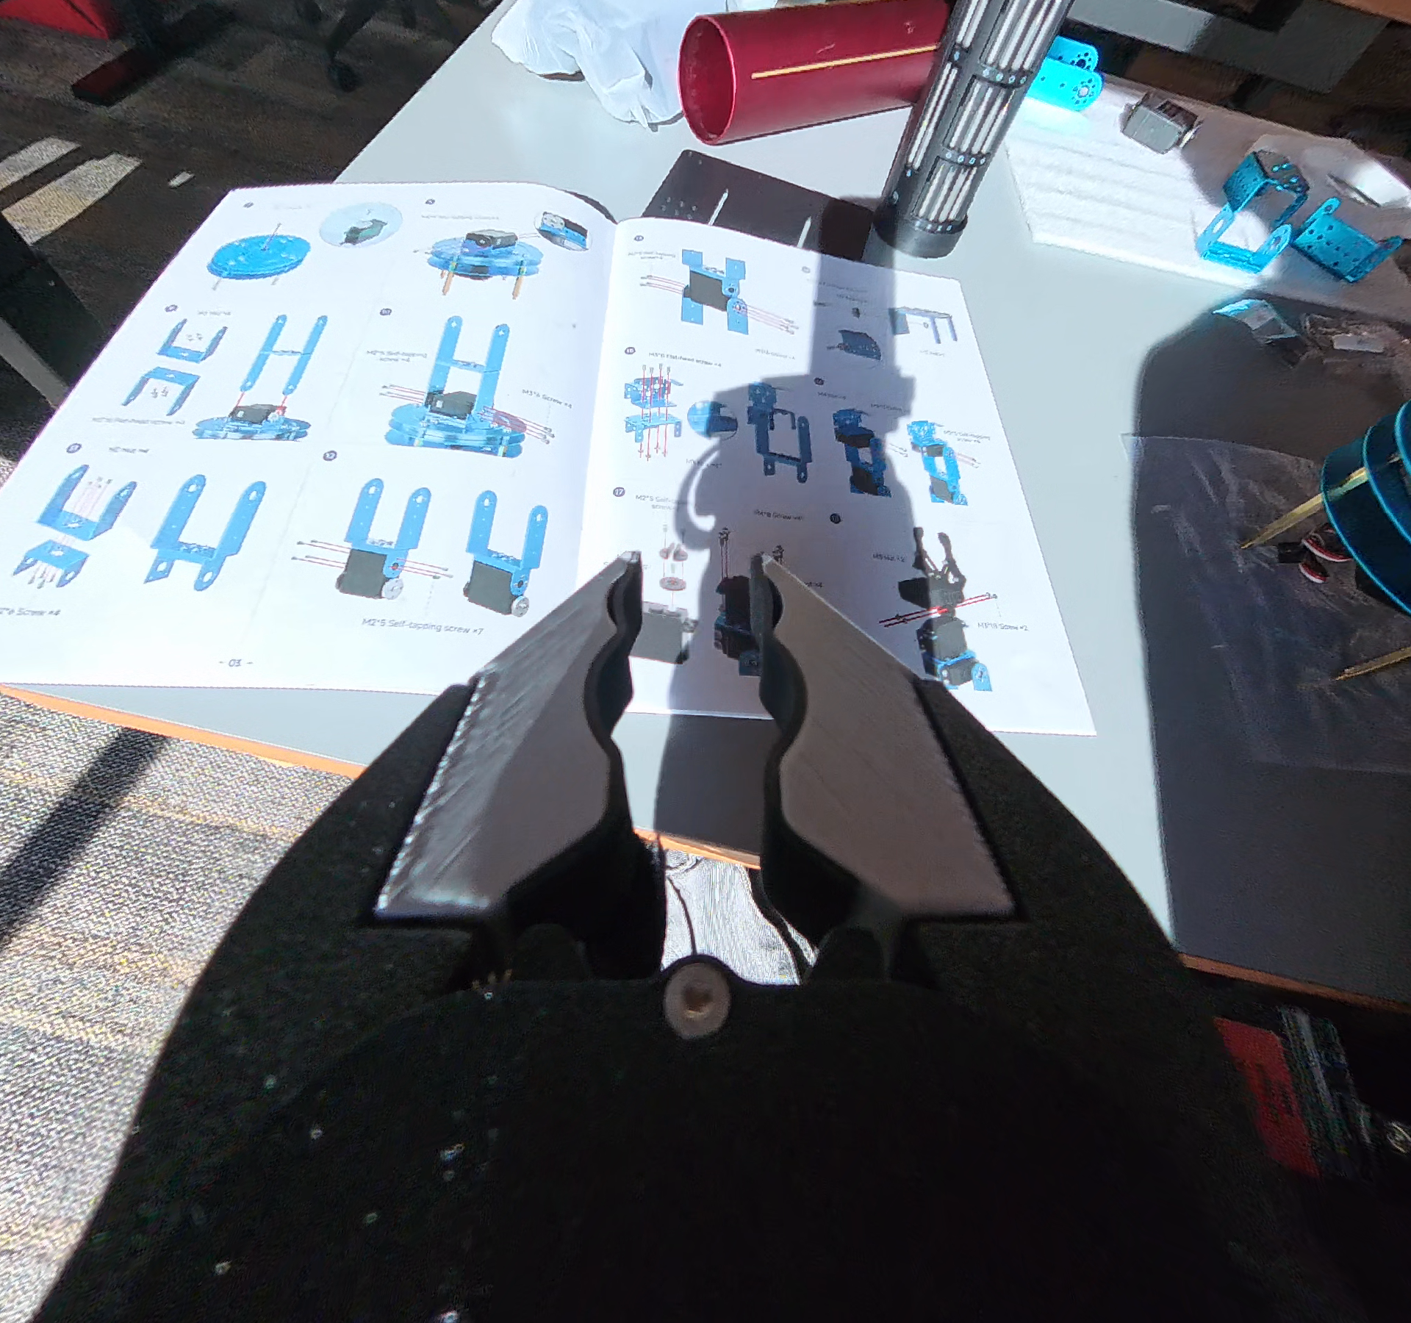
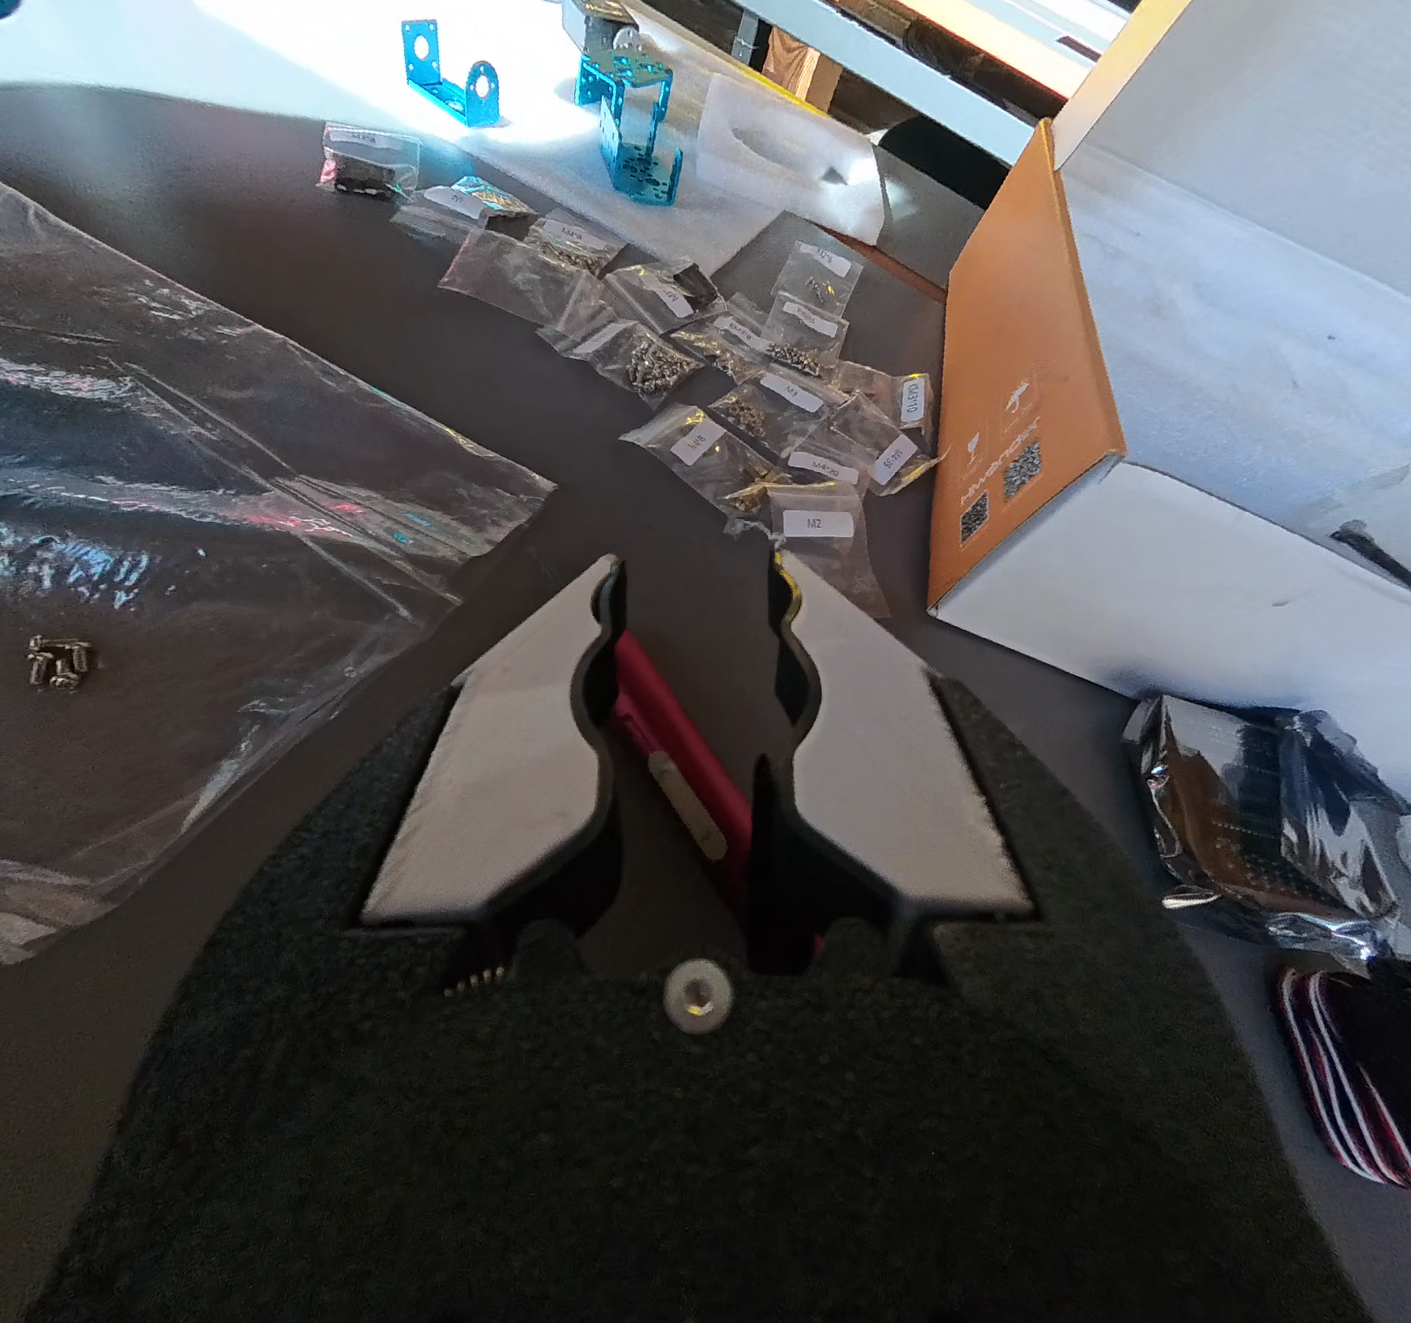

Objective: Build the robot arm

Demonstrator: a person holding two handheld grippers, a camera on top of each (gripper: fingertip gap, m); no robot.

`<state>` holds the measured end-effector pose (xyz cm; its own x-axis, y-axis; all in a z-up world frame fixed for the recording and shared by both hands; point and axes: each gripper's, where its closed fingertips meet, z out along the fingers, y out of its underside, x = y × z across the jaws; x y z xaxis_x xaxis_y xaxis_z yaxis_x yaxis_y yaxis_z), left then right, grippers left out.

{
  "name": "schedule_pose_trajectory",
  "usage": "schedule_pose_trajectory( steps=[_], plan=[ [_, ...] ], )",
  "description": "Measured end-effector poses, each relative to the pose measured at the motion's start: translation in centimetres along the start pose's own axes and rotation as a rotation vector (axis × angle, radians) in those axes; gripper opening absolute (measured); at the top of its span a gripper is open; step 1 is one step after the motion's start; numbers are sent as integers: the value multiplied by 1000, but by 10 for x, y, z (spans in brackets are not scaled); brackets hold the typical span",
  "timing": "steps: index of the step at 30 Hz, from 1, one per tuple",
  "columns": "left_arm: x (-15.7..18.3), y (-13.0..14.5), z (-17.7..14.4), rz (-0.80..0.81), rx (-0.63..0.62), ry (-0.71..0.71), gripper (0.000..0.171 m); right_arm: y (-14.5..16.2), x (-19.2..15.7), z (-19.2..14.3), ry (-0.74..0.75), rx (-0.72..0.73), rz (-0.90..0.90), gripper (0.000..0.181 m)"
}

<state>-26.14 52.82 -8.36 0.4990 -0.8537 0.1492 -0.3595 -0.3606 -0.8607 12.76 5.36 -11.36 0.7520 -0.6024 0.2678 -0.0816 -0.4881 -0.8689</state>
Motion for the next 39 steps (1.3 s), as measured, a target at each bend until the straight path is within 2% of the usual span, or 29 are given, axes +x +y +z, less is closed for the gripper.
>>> schedule_pose_trajectory(
  steps=[16, 28, 34, 39],
  plan=[
    [30, -6, -2, 42, -4, 9, 27, -1, 5, 0, -43, 13, 93, 38],
    [38, -4, -7, 57, -8, 27, 27, -1, 8, -1, -49, 18, 128, 38],
    [61, -6, -22, 83, 12, 67, 27, -2, 10, -1, -50, 26, 146, 38],
    [88, 3, -36, 126, 15, 112, 27, 8, 12, 4, -50, -36, 191, 41]
  ],
)
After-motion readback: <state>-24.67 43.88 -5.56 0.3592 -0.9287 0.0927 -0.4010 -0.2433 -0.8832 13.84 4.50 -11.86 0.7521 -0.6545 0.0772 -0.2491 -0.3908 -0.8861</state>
